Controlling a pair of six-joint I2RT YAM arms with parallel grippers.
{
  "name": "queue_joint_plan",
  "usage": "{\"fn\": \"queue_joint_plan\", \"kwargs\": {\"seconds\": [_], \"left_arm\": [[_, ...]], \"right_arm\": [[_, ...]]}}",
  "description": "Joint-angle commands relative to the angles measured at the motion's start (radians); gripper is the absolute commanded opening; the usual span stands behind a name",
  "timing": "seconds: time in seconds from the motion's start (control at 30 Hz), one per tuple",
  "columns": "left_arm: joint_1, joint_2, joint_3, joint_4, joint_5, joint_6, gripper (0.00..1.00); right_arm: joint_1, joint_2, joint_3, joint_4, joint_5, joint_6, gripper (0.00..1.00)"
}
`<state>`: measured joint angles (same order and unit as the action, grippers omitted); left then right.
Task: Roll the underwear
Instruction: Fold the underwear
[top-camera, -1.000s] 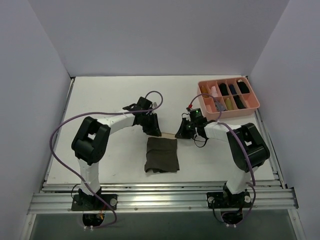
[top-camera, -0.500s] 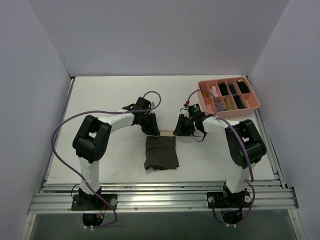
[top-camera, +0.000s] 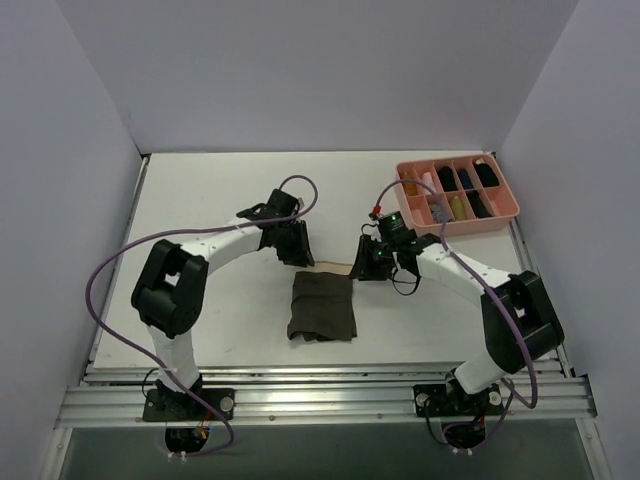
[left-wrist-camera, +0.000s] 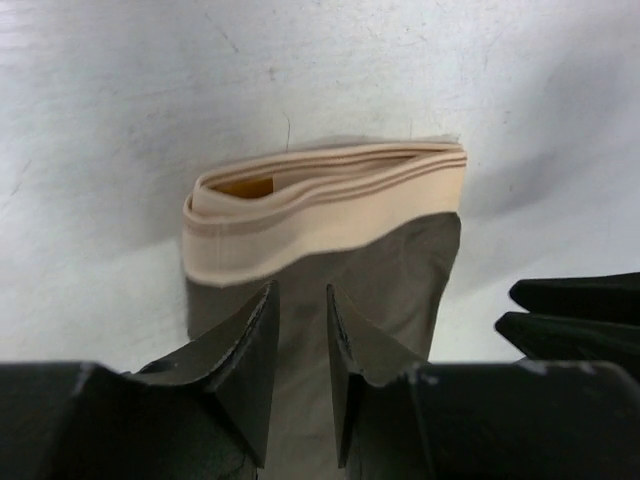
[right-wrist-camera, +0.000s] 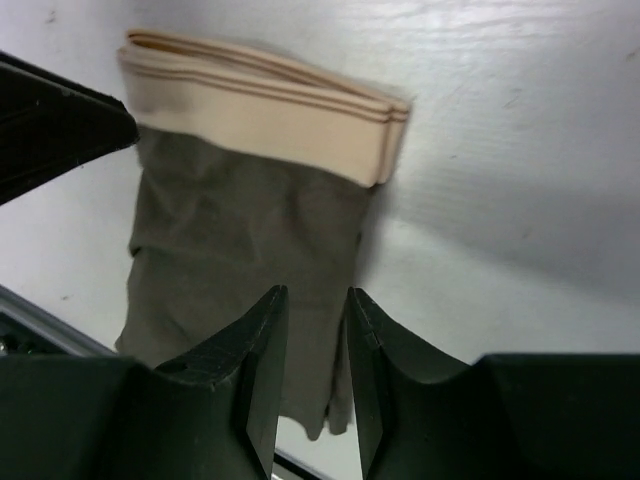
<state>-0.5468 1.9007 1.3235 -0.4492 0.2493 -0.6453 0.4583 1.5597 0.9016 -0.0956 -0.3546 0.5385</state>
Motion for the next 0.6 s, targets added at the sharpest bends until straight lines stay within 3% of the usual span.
{"fn": "queue_joint_plan", "kwargs": {"seconds": [0.0,0.1,0.2,0.37,0.57], "left_arm": [[0.008,-0.153,0.02,-0.101,-0.106,-0.005,0.34],[0.022,-0.221,0.003,-0.213,-0.125,-0.051,0.36],[0.024,-0.297,-0.111,-0.243,-0.102,-0.111,0.4],[0.022,-0.416,-0.395,-0.152,0.022,-0.221,0.42],[0.022,-0.473,-0.559,0.006,0.129,-0.301,0.45]], "right_arm": [[0.045,-0.076,-0.032,-0.069,0.036,0.05,0.26],[0.098,-0.093,-0.078,-0.047,0.031,0.089,0.26],[0.143,-0.102,-0.143,-0.012,0.034,0.11,0.27],[0.178,-0.118,-0.201,0.027,0.034,0.133,0.29],[0.198,-0.113,-0.219,0.023,0.04,0.127,0.31]]}}
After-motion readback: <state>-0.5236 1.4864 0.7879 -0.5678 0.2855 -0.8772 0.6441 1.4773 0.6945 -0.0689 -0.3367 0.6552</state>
